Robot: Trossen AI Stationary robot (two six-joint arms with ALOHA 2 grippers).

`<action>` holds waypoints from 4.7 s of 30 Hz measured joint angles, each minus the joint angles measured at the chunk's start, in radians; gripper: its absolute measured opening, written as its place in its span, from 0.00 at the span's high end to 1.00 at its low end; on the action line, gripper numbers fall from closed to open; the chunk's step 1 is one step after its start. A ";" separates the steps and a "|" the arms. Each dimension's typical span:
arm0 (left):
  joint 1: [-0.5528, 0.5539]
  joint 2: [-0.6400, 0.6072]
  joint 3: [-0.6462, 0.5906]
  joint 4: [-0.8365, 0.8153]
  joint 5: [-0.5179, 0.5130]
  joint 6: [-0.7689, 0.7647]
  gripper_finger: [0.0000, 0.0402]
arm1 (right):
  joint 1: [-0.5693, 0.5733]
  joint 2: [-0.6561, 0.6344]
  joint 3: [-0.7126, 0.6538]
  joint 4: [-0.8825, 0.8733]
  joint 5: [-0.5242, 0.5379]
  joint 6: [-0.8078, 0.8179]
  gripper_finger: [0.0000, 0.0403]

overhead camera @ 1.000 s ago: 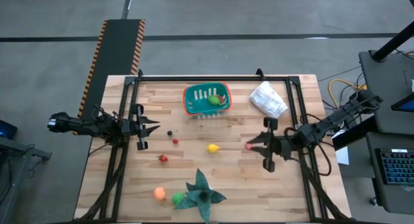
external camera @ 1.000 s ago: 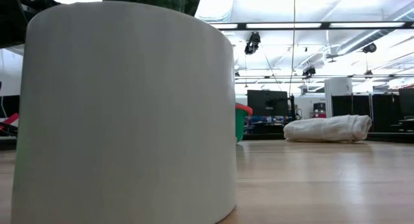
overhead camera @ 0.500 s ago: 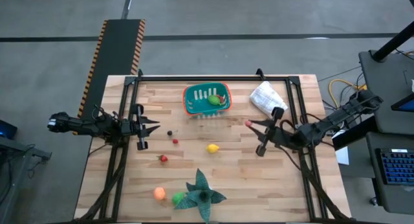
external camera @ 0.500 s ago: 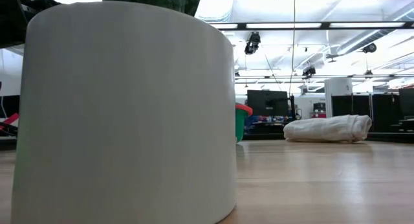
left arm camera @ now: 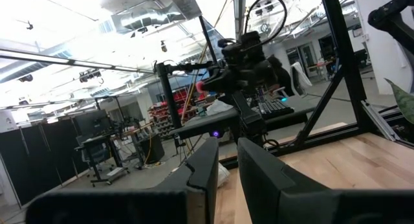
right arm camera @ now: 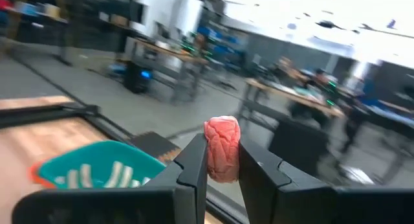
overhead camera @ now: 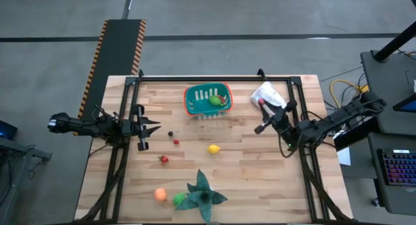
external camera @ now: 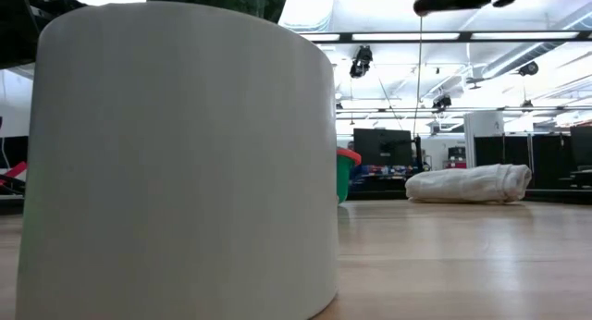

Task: Pick and placing Produce into tupperware
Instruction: Put the peach toy into the bin, then put the yellow lemon toy into the bin

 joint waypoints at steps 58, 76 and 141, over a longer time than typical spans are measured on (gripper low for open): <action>0.000 0.000 0.000 -0.001 0.000 0.000 0.89 | -0.307 0.621 0.151 -0.319 0.063 1.026 0.84; 0.000 0.000 0.000 -0.002 0.000 0.000 0.89 | -0.406 0.757 0.446 -0.313 -0.208 0.685 0.84; 0.000 0.000 0.000 -0.002 0.000 0.000 0.89 | -0.797 0.758 0.674 -0.852 -1.137 0.515 0.67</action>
